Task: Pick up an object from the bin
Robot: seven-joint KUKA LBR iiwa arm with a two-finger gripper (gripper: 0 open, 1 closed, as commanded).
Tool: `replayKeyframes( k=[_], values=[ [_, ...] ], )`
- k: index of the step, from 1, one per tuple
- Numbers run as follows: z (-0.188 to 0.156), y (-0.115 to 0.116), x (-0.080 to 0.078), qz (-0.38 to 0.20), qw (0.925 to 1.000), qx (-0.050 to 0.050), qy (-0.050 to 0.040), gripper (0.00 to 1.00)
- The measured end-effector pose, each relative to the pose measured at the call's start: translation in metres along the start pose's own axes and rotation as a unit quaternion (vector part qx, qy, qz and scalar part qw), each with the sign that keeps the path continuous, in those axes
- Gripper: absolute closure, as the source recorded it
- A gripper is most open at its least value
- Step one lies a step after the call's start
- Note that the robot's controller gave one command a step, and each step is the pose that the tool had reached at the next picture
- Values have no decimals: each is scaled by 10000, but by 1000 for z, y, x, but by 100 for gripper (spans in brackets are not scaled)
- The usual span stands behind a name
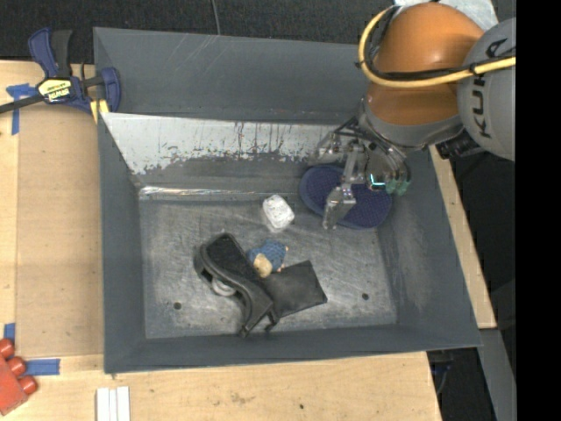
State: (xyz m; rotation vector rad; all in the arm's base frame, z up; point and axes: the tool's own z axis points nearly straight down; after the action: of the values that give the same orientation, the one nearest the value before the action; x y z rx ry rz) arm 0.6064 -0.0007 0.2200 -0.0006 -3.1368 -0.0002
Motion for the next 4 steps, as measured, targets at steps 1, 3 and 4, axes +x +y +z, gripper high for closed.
replayKeyframes(
  k=[1, 3, 4],
  values=[
    [146, -37, 3, -1750, 9845, 10, -59, 0],
    [112, 9, 22, -2741, 9617, -3, -39, 0],
    [142, 41, 26, -3463, 9381, 3, -19, 0]
  ],
)
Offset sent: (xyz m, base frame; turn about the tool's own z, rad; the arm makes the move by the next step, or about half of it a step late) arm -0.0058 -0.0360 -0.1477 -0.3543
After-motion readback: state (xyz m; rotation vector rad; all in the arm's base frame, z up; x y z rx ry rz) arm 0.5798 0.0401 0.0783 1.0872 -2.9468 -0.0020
